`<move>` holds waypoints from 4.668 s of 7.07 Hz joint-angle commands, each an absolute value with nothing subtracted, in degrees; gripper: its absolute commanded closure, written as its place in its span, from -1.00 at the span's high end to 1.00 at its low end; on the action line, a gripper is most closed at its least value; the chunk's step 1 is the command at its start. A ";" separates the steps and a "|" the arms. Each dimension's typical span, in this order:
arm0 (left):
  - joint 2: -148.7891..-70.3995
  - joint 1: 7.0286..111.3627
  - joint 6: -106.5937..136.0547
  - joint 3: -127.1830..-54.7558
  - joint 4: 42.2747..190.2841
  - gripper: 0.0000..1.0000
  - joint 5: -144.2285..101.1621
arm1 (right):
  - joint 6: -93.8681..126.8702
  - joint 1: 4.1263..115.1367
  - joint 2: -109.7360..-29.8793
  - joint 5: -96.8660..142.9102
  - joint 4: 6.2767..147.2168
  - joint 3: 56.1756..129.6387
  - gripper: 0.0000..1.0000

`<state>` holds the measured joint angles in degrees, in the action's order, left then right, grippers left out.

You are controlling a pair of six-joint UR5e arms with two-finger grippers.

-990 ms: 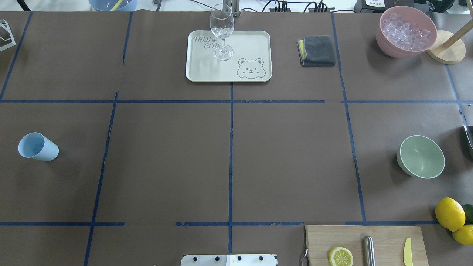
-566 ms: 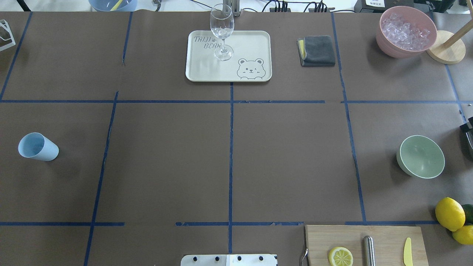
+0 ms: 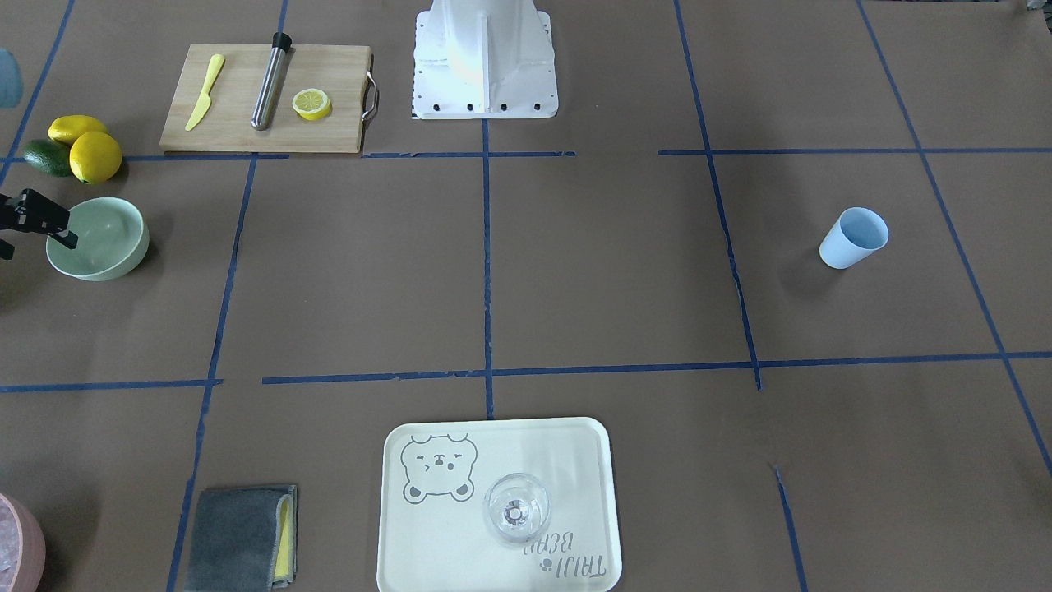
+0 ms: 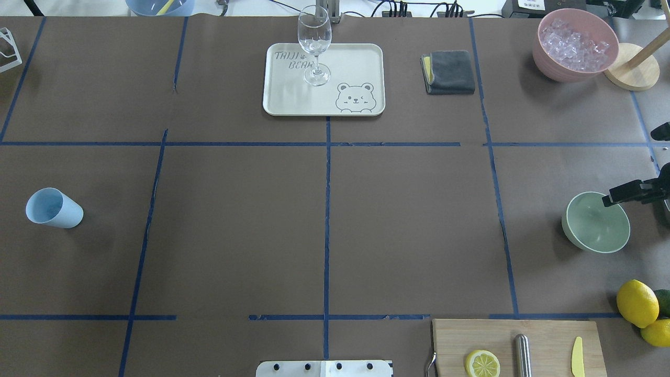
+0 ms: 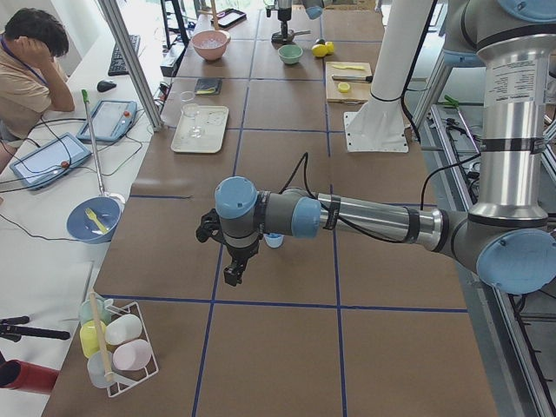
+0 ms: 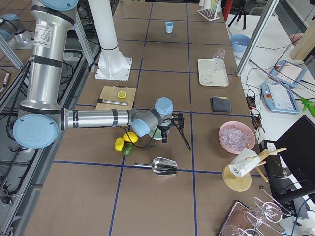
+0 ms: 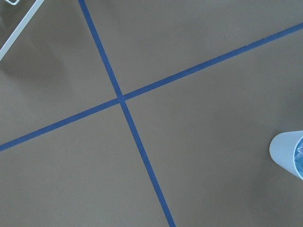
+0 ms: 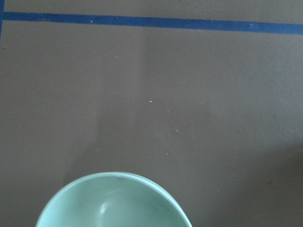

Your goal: Pour ice into bowl

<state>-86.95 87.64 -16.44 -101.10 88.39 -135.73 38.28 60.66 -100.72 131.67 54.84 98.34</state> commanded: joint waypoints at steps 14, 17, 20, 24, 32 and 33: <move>-87.01 87.54 -16.35 -101.43 93.67 1.00 -135.79 | 78.15 44.25 -80.90 128.79 53.44 102.39 -1.00; -87.19 87.01 -16.43 -100.72 97.73 1.00 -143.31 | 92.71 27.64 -63.33 111.75 62.52 100.64 -1.00; -87.01 86.66 -12.86 -99.15 110.62 1.00 -146.34 | 97.90 21.72 -49.86 102.68 64.69 88.63 -1.00; -84.91 79.41 20.00 -99.31 132.70 1.00 -137.88 | 100.00 21.44 -45.01 100.90 64.34 83.58 0.99; -64.07 37.72 55.01 -101.25 174.29 1.00 -78.62 | 99.93 34.63 -56.07 116.19 64.78 99.05 1.00; -63.64 33.27 57.72 -101.34 174.46 1.00 -73.53 | 99.93 34.80 -56.16 116.10 64.69 99.05 1.00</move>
